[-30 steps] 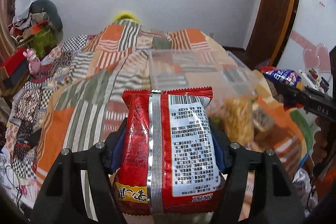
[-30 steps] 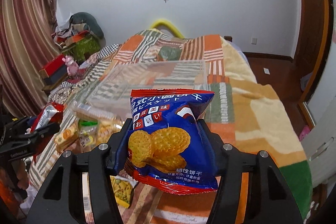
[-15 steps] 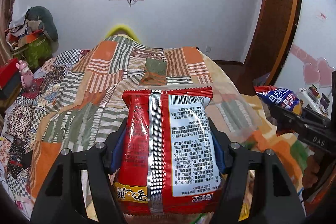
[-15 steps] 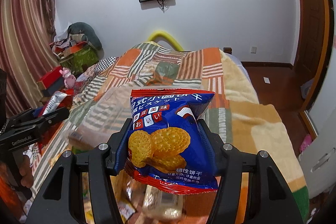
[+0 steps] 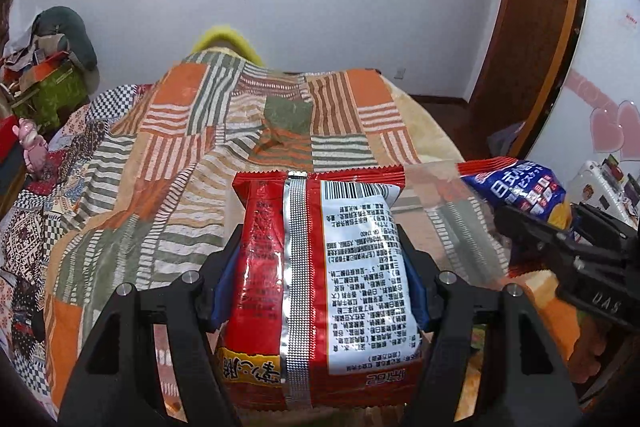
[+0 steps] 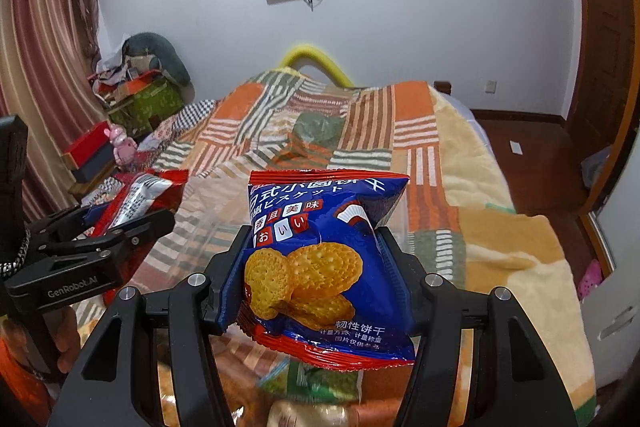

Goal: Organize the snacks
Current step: 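Carry the red pack with the left tool while the right tool carries the blue bag into the clear box, then release both packs into the box and move both tools back to the snacks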

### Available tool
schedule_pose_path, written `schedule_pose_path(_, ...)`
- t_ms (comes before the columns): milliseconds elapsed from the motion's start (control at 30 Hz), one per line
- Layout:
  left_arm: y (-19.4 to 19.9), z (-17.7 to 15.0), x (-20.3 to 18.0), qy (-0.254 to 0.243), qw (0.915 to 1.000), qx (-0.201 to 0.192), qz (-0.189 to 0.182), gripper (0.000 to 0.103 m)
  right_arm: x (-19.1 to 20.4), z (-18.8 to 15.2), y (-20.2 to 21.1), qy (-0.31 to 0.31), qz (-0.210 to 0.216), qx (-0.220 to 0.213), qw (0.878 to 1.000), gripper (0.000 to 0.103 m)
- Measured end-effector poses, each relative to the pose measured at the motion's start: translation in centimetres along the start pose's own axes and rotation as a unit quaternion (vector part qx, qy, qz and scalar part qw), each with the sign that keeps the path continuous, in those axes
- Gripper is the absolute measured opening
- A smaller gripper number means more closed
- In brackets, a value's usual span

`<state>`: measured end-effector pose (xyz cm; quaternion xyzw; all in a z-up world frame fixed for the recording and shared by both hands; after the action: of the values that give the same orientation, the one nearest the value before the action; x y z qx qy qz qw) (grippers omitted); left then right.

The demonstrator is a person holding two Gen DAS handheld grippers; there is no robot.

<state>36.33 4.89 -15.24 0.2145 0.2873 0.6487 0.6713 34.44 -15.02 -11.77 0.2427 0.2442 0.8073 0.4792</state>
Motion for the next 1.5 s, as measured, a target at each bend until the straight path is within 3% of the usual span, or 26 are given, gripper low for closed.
schedule_pose_path(400,-3.9,-0.3,0.4,0.009,0.9983,0.057,-0.005,0.067,-0.2,-0.7,-3.0,0.01,0.01,0.072,0.997,0.059)
schedule_pose_path(567,-3.4,-0.4,0.6,0.015,0.9982,0.057,-0.01,0.069,0.2,-0.6,-1.9,0.025,0.003,0.062,0.998,0.06)
schedule_pose_path(833,2.0,0.2,0.6,-0.001,0.9999,0.011,-0.006,0.07,0.8,0.3,1.6,0.046,-0.005,0.028,0.999,0.061)
schedule_pose_path(1067,7.8,-0.9,1.5,-0.014,0.9994,-0.03,0.008,0.08,1.0,-0.3,5.1,0.049,-0.005,0.007,0.999,0.063)
schedule_pose_path(1267,11.0,-3.5,3.0,-0.027,0.9989,-0.032,0.022,0.083,1.2,-1.9,7.3,0.05,-0.013,0.001,0.999,0.064)
schedule_pose_path(1500,12.8,-7.3,6.5,0.005,0.9993,-0.005,0.036,0.089,1.3,-3.9,8.4,0.05,-0.016,0.011,0.999,0.064)
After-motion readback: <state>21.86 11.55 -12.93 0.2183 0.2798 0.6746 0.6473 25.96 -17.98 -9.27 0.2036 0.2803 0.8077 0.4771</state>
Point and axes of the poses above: each gripper's, at about its wrist camera, not at the fingertips, and y roughly against the way its jaws point, x to its left, z to its top, the point moved 1 cm from there along -y, roughly the way its jaws point, and after that the axes turned 1 degree about -x, right-handed, at the moved point
